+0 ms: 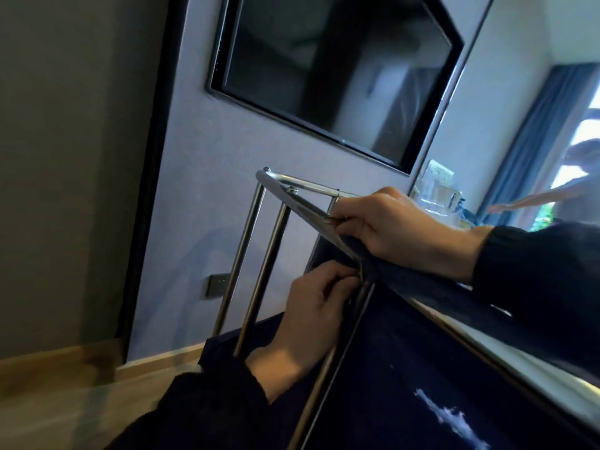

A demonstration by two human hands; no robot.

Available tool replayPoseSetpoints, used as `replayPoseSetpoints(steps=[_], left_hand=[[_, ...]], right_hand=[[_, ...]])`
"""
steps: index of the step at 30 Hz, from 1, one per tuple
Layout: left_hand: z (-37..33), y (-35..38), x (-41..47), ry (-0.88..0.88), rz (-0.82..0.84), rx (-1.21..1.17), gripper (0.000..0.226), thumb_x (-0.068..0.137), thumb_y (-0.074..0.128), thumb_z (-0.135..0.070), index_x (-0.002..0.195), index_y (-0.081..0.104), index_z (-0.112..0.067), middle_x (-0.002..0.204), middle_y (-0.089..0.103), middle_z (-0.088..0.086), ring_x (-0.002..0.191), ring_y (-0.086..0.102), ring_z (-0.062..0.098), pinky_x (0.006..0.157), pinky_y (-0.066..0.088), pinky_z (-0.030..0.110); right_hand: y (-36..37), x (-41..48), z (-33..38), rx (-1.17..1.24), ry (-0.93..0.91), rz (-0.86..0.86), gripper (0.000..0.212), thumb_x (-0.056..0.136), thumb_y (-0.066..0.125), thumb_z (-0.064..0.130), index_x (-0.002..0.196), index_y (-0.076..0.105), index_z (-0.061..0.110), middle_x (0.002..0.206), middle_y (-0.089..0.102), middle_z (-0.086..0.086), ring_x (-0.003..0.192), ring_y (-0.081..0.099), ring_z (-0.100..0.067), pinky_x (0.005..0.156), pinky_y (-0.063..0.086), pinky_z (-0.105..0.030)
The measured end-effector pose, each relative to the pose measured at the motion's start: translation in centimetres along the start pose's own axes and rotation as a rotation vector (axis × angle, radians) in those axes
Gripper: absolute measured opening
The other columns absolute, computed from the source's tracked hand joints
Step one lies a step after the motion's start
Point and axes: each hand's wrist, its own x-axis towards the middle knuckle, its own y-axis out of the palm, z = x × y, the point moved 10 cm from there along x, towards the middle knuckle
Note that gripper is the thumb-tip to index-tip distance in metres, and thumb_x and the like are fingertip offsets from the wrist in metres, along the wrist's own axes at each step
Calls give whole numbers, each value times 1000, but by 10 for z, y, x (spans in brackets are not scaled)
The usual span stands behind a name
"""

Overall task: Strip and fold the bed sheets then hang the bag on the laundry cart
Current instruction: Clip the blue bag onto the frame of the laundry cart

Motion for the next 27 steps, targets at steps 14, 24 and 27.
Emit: replayPoseSetpoints(steps=[14, 24, 27], left_hand=[[-22, -24, -17, 30, -104, 136, 11, 86, 59, -10, 80, 65, -16, 74, 61, -17, 72, 58, -3, 66, 41, 8], [-7, -28, -15, -165, -121, -66, 21, 85, 63, 0, 78, 59, -19, 74, 63, -4, 72, 62, 8, 68, 49, 19], [8, -24, -24, -298, -70, -265, 21, 86, 65, -2, 97, 63, -20, 90, 68, 1, 84, 65, 6, 76, 50, 17]], right_hand=[[0, 0, 37, -209, -171, 122, 22, 81, 49, 8, 93, 62, 21, 77, 64, 2, 72, 63, -23, 59, 50, -35], [0, 1, 51, -275, -215, 150, 22, 85, 43, 12, 98, 59, 21, 84, 61, 0, 79, 61, -25, 64, 50, -37], [0, 1, 53, -312, -242, 137, 25, 85, 42, 9, 100, 59, 21, 84, 62, 1, 78, 60, -22, 54, 37, -25]])
